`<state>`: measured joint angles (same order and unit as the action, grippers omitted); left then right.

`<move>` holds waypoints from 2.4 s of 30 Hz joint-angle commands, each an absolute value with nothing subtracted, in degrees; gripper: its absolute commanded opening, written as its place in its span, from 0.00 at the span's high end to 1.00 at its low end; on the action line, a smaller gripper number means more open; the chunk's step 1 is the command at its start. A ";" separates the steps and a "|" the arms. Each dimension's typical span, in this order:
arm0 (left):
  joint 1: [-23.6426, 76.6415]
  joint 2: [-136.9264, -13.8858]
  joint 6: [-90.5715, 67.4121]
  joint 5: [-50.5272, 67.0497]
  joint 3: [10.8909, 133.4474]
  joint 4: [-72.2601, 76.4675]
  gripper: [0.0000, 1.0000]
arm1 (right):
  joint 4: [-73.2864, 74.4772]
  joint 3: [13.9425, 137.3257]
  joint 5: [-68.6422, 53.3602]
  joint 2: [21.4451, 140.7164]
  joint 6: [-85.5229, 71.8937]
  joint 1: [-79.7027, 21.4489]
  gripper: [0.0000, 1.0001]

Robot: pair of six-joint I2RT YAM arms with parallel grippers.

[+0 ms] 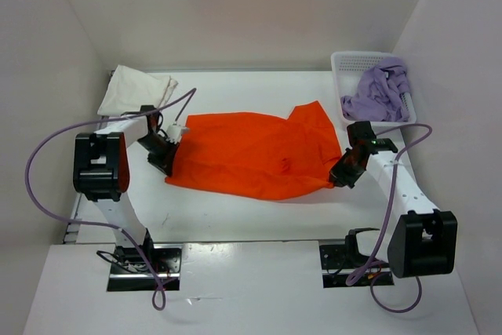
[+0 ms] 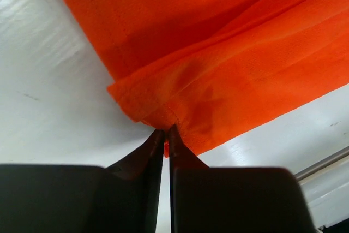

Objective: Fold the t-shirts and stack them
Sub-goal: Fold the flattened tshirt in 1/3 of the way, then grap the side of the flattened tshirt furthest away from the robot with both arms

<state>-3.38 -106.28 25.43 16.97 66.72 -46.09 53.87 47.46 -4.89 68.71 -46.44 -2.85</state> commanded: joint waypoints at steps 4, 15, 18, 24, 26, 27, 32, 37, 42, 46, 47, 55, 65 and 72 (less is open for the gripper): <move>-1.67 -108.64 28.21 16.88 60.48 -44.91 1.00 | 55.20 49.22 -3.96 66.80 -46.32 -3.34 0.97; -3.60 -95.45 39.28 8.88 57.57 -59.39 1.00 | 63.01 53.17 -2.19 63.37 -43.86 -3.34 0.89; -3.60 -94.04 39.90 8.26 58.18 -63.78 1.00 | 64.50 54.49 -2.20 64.86 -42.55 -3.34 0.76; -3.86 -91.59 37.88 7.03 58.88 -65.82 0.18 | 70.39 58.79 0.60 63.73 -40.61 -3.34 0.37; -5.09 -90.35 38.40 7.03 61.94 -67.48 0.01 | 71.98 61.25 2.02 63.72 -39.38 -3.34 0.37; -5.97 -89.57 38.41 8.42 64.05 -67.50 0.00 | 71.98 63.35 2.63 63.72 -38.77 -4.21 0.37; -10.37 -94.47 32.36 12.39 79.61 -59.98 0.00 | 65.32 70.30 5.09 72.13 -38.76 -11.68 0.37; -8.96 -106.49 21.63 15.72 91.39 -52.48 0.05 | 55.56 84.18 12.73 92.35 -37.27 -16.17 0.37; -6.15 -114.77 16.70 16.96 100.09 -49.13 0.03 | 51.77 100.49 17.31 111.91 -34.90 -15.65 0.24; -3.08 -116.10 16.08 18.37 99.06 -47.90 0.02 | 54.75 114.49 19.59 125.57 -31.91 -15.64 0.20; -3.08 -116.10 15.56 17.76 98.44 -47.20 0.02 | 56.50 120.53 20.90 128.03 -30.60 -15.64 0.17; -1.14 -119.71 13.71 17.23 95.45 -44.30 0.01 | 66.28 150.12 23.31 150.03 -28.48 -14.16 0.10; 0.62 -120.76 14.77 18.63 92.99 -44.82 0.20 | 67.41 149.94 16.35 155.83 -27.60 -13.97 0.14; 1.84 -120.15 15.90 19.86 91.85 -44.82 0.50 | 68.03 148.01 13.80 153.82 -27.60 -14.59 0.87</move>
